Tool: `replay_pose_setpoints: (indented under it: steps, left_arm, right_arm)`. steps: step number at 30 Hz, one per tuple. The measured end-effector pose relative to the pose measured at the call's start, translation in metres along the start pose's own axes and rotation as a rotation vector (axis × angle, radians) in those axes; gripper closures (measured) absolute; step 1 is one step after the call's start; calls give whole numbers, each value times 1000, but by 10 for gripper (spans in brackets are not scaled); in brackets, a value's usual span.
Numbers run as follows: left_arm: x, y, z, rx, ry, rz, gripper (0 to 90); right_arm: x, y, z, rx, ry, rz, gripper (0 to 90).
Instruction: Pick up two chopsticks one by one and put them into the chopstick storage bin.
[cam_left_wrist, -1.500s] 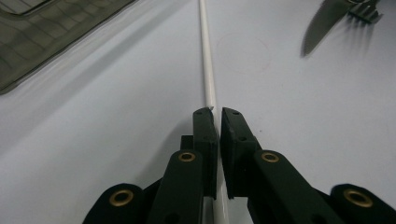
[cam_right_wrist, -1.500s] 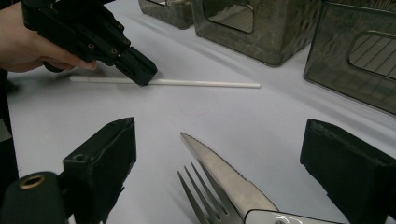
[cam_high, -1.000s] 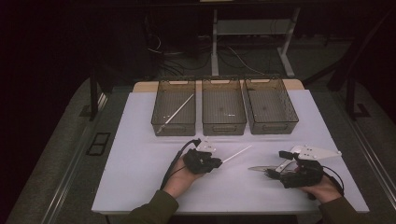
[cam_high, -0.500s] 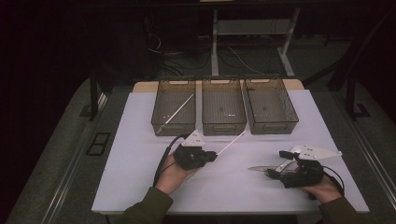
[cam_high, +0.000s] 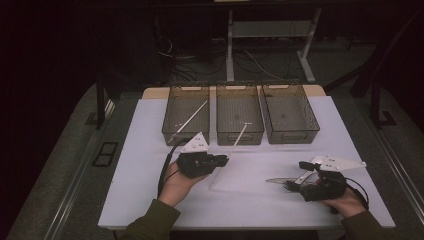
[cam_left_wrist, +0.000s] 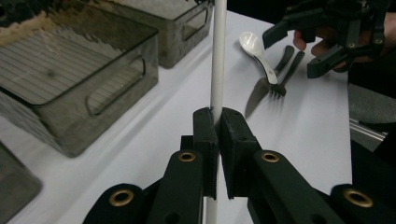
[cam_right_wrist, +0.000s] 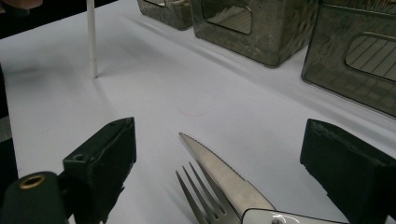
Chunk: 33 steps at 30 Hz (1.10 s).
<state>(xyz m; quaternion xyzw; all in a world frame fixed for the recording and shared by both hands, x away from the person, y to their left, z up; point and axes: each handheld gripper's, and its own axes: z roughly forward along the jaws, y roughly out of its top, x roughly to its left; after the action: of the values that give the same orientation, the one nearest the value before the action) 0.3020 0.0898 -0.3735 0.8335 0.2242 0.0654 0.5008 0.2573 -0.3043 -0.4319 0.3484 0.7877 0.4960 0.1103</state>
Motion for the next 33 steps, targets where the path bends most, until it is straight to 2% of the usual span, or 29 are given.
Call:
replay_pose_setpoints:
  steps: [8,13,17,22,23,24,27,33]
  left_arm:
    - [9,4,-14,-21,30,0,847]
    - [18,9,-21,-43,47,-9,847]
    - [26,16,-28,-56,68,0,847]
    - [36,30,-37,-78,96,6,847]
    - [38,34,-39,-80,102,8,847]
    - [41,37,-40,-75,110,15,847]
    - [48,48,-46,-80,134,30,847]
    - [63,75,-59,-94,183,52,847]
  right_arm:
    - [-1,0,0,0,-1,4,108]
    - [-2,0,0,-3,-2,14,108]
    - [-2,0,0,-3,-4,17,107]
    - [-4,-1,0,-8,-8,7,108]
    - [-3,-1,0,-12,-10,11,108]
    - [-2,0,-1,-1,-7,37,107]
    - [-3,-1,0,-5,-10,30,107]
    - [-3,-1,0,-6,-15,31,107]
